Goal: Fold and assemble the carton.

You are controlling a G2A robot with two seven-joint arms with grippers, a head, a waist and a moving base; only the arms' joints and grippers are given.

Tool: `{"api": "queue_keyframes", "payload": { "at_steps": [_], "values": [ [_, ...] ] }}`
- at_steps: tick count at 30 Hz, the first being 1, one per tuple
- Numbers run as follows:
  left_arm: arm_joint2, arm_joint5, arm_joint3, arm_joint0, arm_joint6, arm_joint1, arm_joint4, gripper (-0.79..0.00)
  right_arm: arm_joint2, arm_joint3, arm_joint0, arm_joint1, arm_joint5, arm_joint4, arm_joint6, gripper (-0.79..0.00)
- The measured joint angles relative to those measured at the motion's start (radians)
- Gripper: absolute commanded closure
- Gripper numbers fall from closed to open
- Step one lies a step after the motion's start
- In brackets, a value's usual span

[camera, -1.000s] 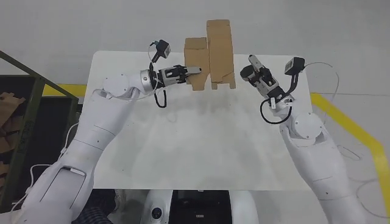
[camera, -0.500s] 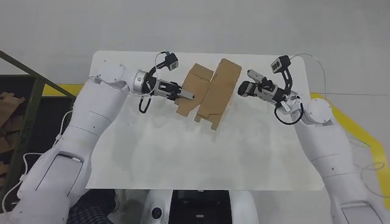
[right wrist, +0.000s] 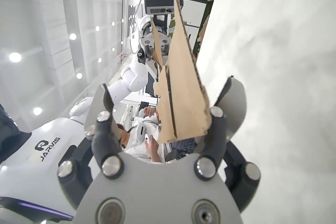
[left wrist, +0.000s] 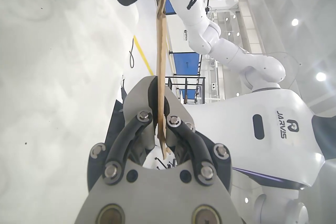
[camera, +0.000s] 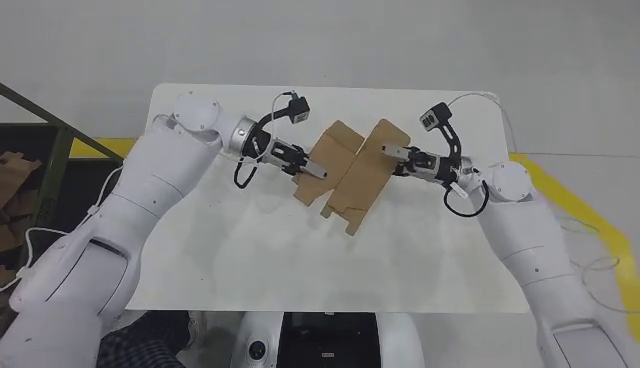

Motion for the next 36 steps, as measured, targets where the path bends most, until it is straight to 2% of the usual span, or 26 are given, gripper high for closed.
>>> {"api": "queue_keyframes", "payload": {
  "at_steps": [3,8,10,12,13,16,19,24,27,31,36],
  "values": [
    [0.027,0.0,-0.005,-0.012,0.0,0.007,-0.014,0.0,-0.002,0.004,0.002,0.001,-0.003,-0.004,0.018,0.0],
    [0.053,0.0,-0.002,-0.026,0.0,0.016,-0.037,0.0,-0.006,0.003,0.001,0.001,-0.014,0.014,0.061,0.0],
    [0.057,0.0,-0.001,-0.029,0.0,0.018,-0.043,-0.062,-0.007,0.001,0.0,0.001,-0.017,0.026,0.078,0.0],
    [0.057,0.0,0.003,-0.032,0.0,0.02,-0.056,-0.345,-0.005,0.002,-0.001,0.0,-0.014,0.049,0.091,0.0],
    [0.056,0.0,0.004,-0.033,0.0,0.02,-0.062,-0.785,-0.004,0.003,-0.002,0.0,-0.009,0.059,0.094,0.0],
    [0.047,-0.004,0.01,-0.032,0.004,0.022,-0.089,-0.785,0.004,0.009,0.0,0.0,0.006,0.086,0.093,0.0],
    [0.025,-0.022,0.033,-0.023,0.022,0.022,-0.142,-0.785,0.021,0.013,0.0,0.002,0.014,0.094,0.044,0.0],
    [-0.035,-0.099,0.109,0.016,0.1,0.019,-0.256,-0.785,0.064,-0.042,-0.04,0.007,0.049,0.061,-0.147,0.0],
    [-0.057,-0.099,0.119,0.046,0.171,0.015,-0.295,-0.785,0.095,-0.137,-0.094,0.016,0.078,0.017,-0.255,0.0],
    [-0.083,-0.112,0.076,0.078,0.298,0.017,-0.267,-0.785,0.136,-0.286,-0.188,0.026,0.119,-0.042,-0.379,0.0],
    [-0.107,-0.109,-0.019,0.128,0.452,0.02,-0.199,-0.785,0.146,-0.433,-0.283,0.029,0.195,-0.116,-0.535,0.0]
  ]
}}
